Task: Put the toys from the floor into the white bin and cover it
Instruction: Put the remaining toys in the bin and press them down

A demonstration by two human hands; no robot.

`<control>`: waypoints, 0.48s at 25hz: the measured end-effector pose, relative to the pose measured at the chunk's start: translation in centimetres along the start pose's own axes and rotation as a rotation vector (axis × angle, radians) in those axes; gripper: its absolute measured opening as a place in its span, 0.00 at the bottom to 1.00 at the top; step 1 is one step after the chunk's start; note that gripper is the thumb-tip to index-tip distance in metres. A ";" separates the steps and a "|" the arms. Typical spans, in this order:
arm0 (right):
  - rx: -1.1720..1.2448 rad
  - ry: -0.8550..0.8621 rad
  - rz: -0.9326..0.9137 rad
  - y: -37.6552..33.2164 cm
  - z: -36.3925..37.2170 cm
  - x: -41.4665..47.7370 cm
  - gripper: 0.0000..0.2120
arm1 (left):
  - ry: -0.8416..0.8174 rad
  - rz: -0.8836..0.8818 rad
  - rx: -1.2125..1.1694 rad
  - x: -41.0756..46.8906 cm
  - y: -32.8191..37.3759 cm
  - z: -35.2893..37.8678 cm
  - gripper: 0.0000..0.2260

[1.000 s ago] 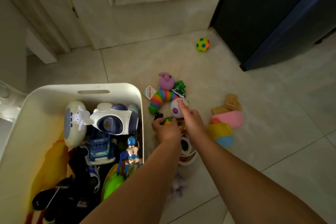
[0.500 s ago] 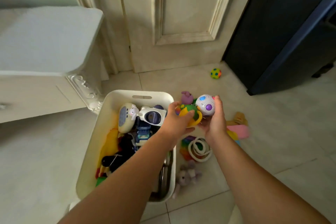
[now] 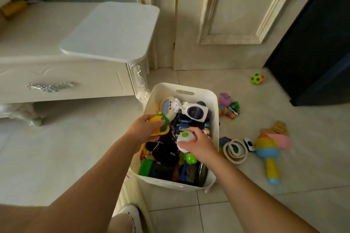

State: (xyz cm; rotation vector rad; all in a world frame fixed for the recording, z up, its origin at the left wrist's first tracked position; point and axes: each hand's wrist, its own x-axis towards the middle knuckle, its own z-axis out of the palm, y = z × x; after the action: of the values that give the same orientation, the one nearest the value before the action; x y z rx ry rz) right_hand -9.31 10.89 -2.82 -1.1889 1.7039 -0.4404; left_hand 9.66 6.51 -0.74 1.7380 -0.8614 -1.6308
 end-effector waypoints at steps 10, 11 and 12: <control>-0.866 -0.616 0.097 -3.3 -1.4 -0.8 0.19 | -0.356 -0.036 0.520 -0.2 -1.5 2.0 0.21; -0.960 -0.612 0.129 -2.9 -0.9 -0.7 0.19 | -0.378 -0.030 0.586 -0.3 -1.8 2.3 0.21; -1.066 -0.587 0.149 -2.4 -0.3 -0.5 0.20 | -0.395 -0.028 0.644 -0.4 -2.0 2.4 0.22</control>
State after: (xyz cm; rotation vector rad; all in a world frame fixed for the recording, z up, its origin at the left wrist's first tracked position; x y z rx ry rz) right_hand -8.38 10.21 -0.67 -1.6621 1.4530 0.9566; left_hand 7.37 8.10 -2.27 1.8464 -1.7056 -1.8806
